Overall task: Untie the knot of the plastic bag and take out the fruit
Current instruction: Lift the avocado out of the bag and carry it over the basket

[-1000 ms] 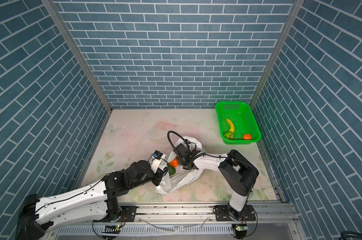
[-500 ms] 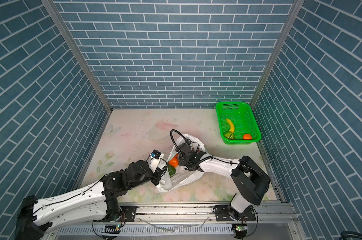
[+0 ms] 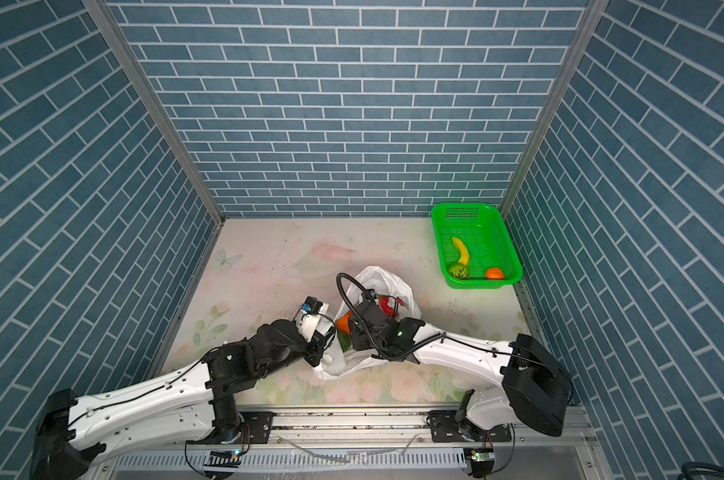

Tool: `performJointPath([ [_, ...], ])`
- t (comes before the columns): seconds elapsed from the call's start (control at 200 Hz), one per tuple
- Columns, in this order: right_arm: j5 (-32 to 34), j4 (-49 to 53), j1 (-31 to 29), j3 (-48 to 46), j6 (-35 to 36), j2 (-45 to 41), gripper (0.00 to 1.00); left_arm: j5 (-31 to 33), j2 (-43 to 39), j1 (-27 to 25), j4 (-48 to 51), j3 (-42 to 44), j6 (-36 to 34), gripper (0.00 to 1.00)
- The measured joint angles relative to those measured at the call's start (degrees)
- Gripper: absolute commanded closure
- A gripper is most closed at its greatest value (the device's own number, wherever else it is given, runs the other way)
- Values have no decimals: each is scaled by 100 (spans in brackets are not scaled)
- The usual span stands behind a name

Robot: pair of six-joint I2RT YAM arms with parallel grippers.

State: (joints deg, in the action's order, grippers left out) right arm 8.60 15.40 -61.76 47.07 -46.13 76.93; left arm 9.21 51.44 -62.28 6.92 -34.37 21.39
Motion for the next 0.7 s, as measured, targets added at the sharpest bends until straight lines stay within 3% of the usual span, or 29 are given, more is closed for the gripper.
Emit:
performJointPath([
  [0.47,-2,1720,90,1005,284,-1506,59,116,452,0,103,-409,-111,100],
  [0.7,-398,2590,1272,1394,573,-2286,58,151,549,-17,214,-409,-175,100],
])
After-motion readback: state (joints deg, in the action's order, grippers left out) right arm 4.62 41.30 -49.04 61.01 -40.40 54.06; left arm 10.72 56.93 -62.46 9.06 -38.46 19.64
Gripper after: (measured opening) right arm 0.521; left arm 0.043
